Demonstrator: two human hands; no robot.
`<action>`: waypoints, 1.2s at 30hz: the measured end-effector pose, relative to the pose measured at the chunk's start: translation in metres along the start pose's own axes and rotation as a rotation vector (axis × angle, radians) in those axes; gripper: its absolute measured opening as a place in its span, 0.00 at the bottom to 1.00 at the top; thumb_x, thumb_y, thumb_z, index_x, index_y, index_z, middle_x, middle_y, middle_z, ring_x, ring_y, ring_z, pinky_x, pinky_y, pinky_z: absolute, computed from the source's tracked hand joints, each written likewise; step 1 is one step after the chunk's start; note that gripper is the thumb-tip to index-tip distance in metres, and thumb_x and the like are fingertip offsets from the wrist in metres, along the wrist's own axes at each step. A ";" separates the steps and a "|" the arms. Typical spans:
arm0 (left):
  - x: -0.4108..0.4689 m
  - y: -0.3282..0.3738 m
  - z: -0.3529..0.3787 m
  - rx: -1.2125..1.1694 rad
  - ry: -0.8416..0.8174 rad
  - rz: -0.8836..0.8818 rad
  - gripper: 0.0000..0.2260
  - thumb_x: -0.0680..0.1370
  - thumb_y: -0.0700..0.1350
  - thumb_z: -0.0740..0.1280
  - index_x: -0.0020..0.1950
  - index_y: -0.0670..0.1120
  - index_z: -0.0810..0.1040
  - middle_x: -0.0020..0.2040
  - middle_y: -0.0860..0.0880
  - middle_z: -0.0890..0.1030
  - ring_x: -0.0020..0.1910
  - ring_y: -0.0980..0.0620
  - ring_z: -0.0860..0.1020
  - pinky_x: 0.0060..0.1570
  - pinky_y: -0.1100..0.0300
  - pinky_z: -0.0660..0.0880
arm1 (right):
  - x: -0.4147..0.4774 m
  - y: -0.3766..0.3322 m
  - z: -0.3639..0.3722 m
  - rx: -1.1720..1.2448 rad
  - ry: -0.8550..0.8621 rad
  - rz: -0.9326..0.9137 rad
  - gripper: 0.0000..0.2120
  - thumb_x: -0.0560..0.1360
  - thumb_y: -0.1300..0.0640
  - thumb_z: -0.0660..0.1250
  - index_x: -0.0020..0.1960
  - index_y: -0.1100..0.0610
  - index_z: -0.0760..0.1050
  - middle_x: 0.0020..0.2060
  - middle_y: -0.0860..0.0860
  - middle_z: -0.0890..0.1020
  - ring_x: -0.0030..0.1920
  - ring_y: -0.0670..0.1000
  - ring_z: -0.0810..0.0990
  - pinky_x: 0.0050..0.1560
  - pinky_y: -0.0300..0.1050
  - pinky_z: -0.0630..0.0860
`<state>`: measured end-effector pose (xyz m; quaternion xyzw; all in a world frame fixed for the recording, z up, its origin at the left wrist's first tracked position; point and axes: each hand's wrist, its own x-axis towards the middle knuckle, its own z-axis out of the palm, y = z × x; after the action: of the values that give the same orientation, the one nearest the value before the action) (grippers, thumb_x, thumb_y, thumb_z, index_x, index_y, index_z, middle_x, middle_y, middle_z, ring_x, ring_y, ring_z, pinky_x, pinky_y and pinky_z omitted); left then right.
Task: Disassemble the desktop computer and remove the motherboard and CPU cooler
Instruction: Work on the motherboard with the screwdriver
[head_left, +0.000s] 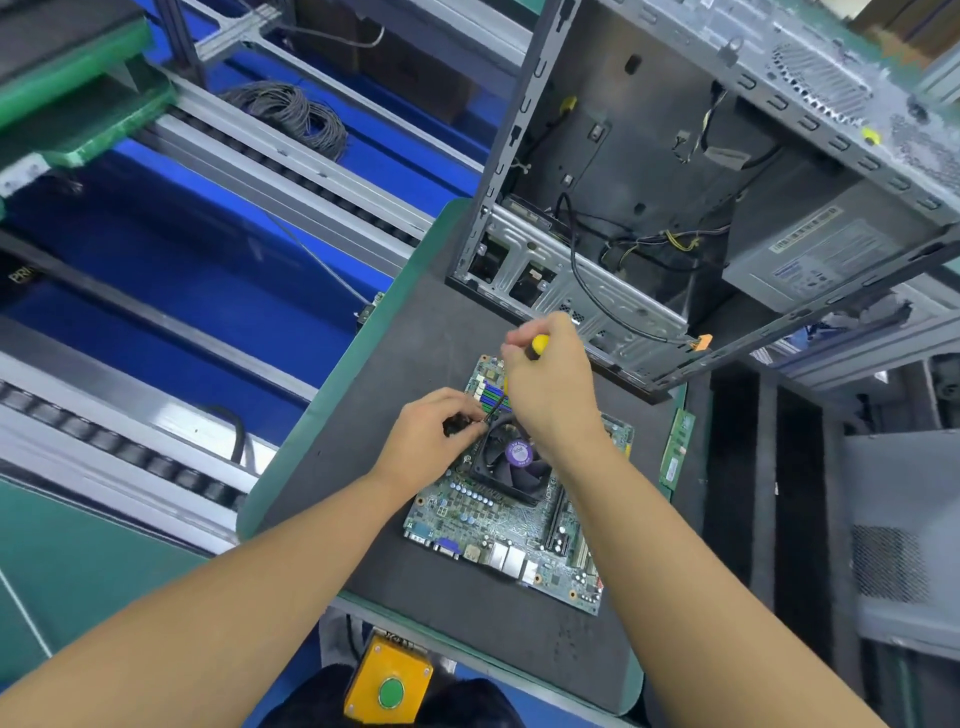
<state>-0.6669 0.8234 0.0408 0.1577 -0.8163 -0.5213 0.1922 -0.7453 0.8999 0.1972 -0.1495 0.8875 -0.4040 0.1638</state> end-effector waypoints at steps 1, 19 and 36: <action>-0.001 -0.001 0.001 -0.016 0.006 -0.011 0.05 0.73 0.40 0.76 0.48 0.43 0.86 0.50 0.53 0.83 0.50 0.60 0.81 0.58 0.66 0.75 | 0.000 0.002 0.002 0.128 0.009 0.007 0.05 0.78 0.63 0.64 0.49 0.55 0.69 0.46 0.50 0.79 0.43 0.48 0.77 0.43 0.41 0.71; 0.000 -0.012 0.012 -0.102 0.055 -0.044 0.05 0.71 0.34 0.76 0.45 0.40 0.85 0.47 0.50 0.84 0.48 0.60 0.80 0.55 0.74 0.71 | 0.023 0.018 0.025 0.654 -0.335 -0.164 0.21 0.79 0.53 0.56 0.27 0.52 0.65 0.22 0.49 0.63 0.25 0.49 0.57 0.30 0.42 0.53; 0.000 -0.017 0.010 -0.125 0.013 -0.060 0.06 0.72 0.38 0.76 0.47 0.45 0.85 0.49 0.55 0.83 0.50 0.60 0.81 0.57 0.65 0.75 | 0.022 0.020 0.010 0.366 0.041 -0.064 0.19 0.76 0.40 0.62 0.31 0.49 0.70 0.29 0.46 0.76 0.35 0.52 0.75 0.42 0.51 0.71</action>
<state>-0.6707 0.8247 0.0218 0.1733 -0.7759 -0.5756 0.1912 -0.7633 0.8968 0.1718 -0.1372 0.7971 -0.5667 0.1572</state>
